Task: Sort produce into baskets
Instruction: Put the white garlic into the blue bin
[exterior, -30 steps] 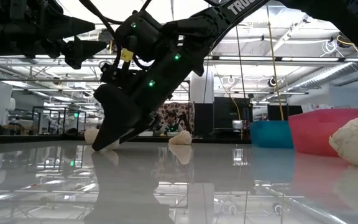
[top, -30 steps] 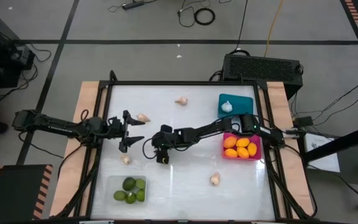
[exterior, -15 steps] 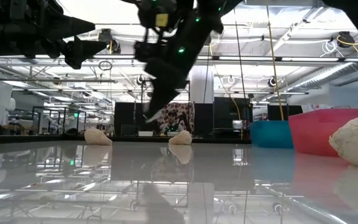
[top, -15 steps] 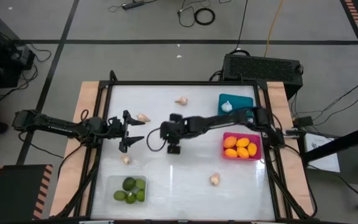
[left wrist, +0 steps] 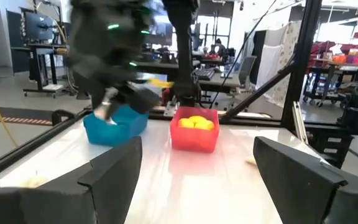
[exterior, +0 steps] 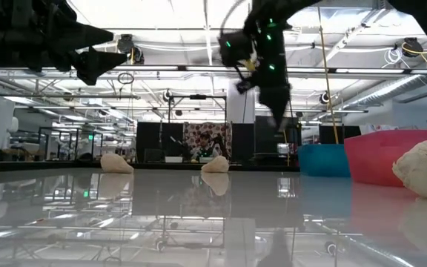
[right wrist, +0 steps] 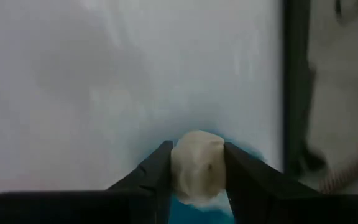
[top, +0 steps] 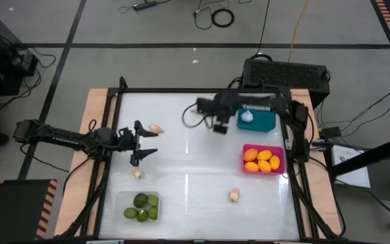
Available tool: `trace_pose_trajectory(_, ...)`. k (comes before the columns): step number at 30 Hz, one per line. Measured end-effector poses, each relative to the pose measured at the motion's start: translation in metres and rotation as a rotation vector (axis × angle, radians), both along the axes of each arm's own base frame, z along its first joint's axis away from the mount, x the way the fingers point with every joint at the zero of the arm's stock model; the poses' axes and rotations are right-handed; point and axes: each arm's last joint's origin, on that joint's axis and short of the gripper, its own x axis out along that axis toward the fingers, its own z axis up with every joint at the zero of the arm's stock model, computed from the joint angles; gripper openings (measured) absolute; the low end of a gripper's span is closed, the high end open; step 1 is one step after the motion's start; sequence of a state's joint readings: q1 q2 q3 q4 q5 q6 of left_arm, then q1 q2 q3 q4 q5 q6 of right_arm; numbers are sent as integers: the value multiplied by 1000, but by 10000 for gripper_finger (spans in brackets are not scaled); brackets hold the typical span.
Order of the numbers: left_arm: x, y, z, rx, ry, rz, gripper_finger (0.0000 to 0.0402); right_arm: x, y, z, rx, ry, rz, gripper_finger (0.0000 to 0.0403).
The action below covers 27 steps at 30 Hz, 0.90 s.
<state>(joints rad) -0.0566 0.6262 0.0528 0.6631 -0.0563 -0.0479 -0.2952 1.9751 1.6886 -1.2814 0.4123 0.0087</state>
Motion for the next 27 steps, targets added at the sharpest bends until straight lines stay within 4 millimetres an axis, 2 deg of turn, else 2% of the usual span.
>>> trace_pose_trajectory(2,0,0,-1,-3,9,0,312,-17,-21,2,-9,79,-100,116)
trace_pose_trajectory(5,0,0,-3,-24,26,-2,312,-40,-50,8,-27,101,-260,116)
trace_pose_trajectory(10,0,0,-2,-24,23,-2,312,-69,-76,12,41,137,-477,116)
trace_pose_trajectory(18,0,0,-2,-24,22,-4,312,-93,-82,9,69,181,-566,129)
trace_pose_trajectory(27,0,0,-2,-24,18,-9,312,-114,-71,-6,99,258,-593,223)
